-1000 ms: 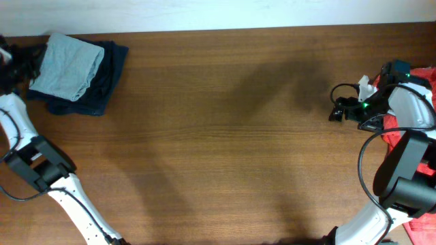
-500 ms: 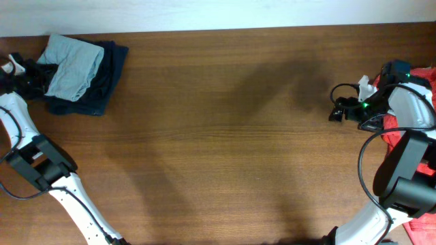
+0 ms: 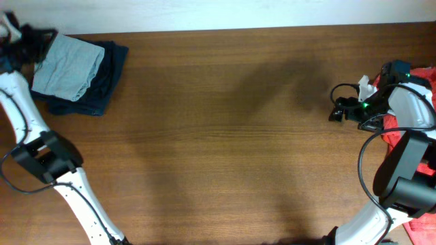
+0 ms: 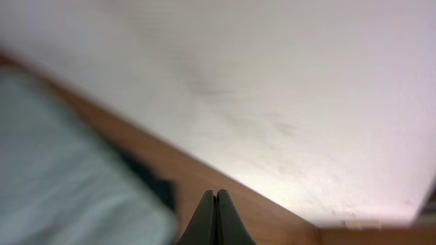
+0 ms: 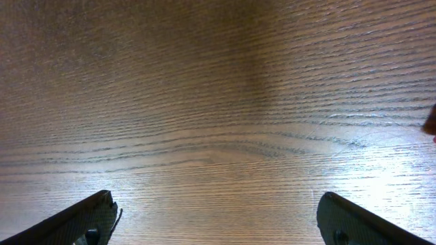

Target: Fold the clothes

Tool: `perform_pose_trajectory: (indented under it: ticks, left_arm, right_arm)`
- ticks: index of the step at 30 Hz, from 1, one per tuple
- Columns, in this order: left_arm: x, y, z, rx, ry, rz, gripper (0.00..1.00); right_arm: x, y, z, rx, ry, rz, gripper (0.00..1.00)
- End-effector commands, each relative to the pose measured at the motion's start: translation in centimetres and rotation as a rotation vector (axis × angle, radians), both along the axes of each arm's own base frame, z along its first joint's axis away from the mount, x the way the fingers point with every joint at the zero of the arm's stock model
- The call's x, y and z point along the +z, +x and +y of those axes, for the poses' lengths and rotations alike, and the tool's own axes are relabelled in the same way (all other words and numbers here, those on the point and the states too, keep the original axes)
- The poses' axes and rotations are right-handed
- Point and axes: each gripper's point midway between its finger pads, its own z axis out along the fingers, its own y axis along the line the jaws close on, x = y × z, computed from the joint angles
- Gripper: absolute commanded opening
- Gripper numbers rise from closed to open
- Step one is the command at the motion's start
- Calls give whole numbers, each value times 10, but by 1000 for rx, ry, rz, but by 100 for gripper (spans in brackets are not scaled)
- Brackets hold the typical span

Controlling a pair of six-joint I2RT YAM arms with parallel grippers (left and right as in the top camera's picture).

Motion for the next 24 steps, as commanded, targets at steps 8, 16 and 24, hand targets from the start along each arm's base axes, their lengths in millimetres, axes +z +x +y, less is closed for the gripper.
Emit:
perform_pose_trajectory:
  ticks: [8, 16, 24]
  left_arm:
    - [-45, 25, -61, -5, 32, 114, 0]
    - [-122, 26, -97, -101, 52, 212, 0]
    - [-39, 37, -105, -147, -3, 4, 0]
  right_arm:
    - [4, -1, -2, -14, -11, -6, 99]
    - [4, -1, -2, -14, -11, -6, 99]
    - [4, -1, -2, -14, -11, -6, 99]
